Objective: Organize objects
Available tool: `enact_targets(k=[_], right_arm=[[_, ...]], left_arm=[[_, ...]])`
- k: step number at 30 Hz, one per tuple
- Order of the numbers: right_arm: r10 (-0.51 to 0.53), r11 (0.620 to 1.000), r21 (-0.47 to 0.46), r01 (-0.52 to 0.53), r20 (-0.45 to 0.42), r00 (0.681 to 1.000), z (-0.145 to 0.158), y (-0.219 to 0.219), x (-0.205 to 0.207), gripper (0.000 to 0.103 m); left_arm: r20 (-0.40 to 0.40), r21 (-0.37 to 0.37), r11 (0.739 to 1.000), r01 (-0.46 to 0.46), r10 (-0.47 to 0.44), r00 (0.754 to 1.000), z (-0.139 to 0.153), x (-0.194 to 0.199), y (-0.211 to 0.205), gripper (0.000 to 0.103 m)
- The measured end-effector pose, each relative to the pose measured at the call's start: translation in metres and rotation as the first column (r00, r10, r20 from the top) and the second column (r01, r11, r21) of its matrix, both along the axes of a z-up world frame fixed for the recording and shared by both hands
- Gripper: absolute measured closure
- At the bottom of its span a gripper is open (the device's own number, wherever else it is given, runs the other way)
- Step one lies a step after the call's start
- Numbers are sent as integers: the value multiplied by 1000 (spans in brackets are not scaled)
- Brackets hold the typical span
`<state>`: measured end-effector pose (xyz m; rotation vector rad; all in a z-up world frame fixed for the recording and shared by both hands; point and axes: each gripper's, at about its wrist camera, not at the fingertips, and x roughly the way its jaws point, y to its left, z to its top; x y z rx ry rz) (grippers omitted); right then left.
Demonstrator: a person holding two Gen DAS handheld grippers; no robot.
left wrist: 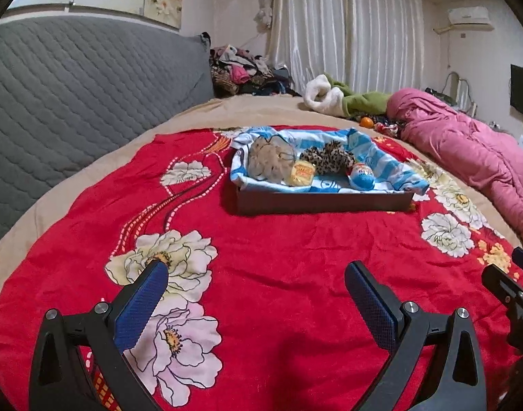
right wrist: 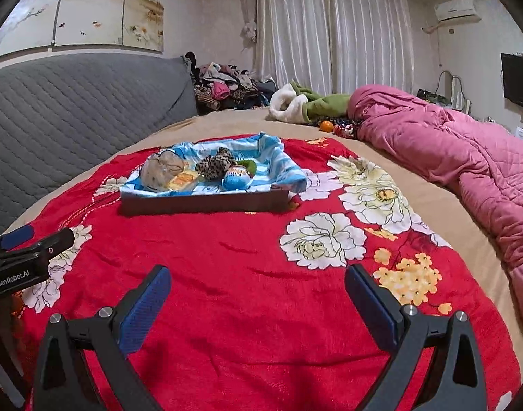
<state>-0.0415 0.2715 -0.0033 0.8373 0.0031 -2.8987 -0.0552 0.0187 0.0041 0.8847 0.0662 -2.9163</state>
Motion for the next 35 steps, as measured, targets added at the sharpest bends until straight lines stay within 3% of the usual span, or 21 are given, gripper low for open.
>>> enact_targets(k=[35], right_arm=[[12,1000,25,-13,35,999,-13,-4,-8,1]], left_arm=[[-11,11,1000,28,-28,1000,-7,-1,0,0]])
